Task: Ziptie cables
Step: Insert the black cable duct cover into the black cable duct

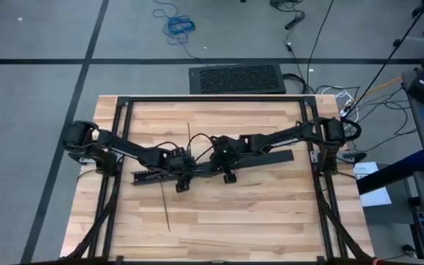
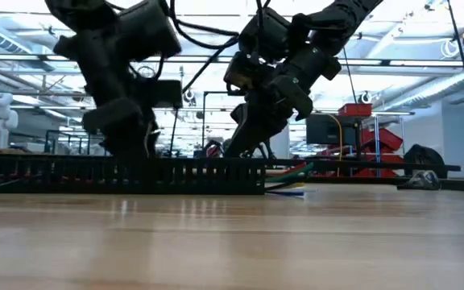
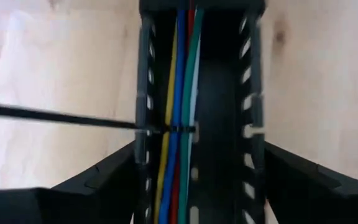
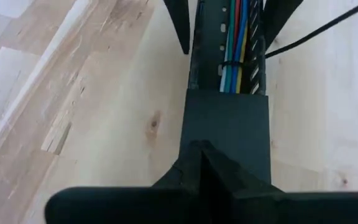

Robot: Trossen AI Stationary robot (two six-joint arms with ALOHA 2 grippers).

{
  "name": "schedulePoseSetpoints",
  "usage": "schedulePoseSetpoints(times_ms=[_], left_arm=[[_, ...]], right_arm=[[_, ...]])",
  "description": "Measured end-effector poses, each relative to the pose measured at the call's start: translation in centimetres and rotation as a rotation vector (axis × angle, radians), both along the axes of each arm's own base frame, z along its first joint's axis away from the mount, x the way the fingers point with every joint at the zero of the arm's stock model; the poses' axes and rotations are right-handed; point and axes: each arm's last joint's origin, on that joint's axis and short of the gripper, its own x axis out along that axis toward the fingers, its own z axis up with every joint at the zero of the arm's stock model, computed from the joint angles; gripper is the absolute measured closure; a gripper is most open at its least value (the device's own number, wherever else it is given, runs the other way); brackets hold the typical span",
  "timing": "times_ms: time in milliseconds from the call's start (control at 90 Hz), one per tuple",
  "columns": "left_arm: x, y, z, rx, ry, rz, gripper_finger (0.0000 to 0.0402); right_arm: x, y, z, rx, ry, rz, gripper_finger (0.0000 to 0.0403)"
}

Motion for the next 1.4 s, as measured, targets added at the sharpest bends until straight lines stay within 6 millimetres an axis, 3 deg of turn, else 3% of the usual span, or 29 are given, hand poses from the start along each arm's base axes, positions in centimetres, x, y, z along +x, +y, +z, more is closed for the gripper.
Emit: schedulePoseSetpoints(times_ms=[211,378,678,911,1056,1178,1400], left_arm=[[-0.3,0.0,-1.8,0.005,-0.015,0.030,0.0132],[-0.2,0.0,-1.8,0.022,-0.035,0.007,0.0163],[0.4,0.5,-1.6,0.060,-0.092,-0.013,0.0166],[0.7,0.8,-1.4,0.074,-0.126,-0.009,0.0166],[0.8,0.8,-1.4,0.073,-0.129,-0.010,0.0166],[0.8,0.8,-1.6,0.075,-0.128,-0.016,0.0166],[1.8,0.6,-2.9,0.038,-0.157,-0.044,0.0166]], right_arm=[[0.1,0.1,0.1,-0.004,-0.019,0.002,0.0403],[0.6,0.0,0.3,-0.006,-0.082,0.008,0.0403],[1.3,0.3,0.8,-0.022,-0.181,0.008,0.0403],[0.3,1.1,5.9,-0.059,-0.318,0.007,0.0402],[-1.3,1.0,7.9,-0.096,-0.268,-0.025,0.0402],[-2.2,0.1,6.6,-0.116,-0.117,-0.079,0.0402],[-1.1,-0.2,2.4,-0.098,0.005,-0.088,0.0403]])
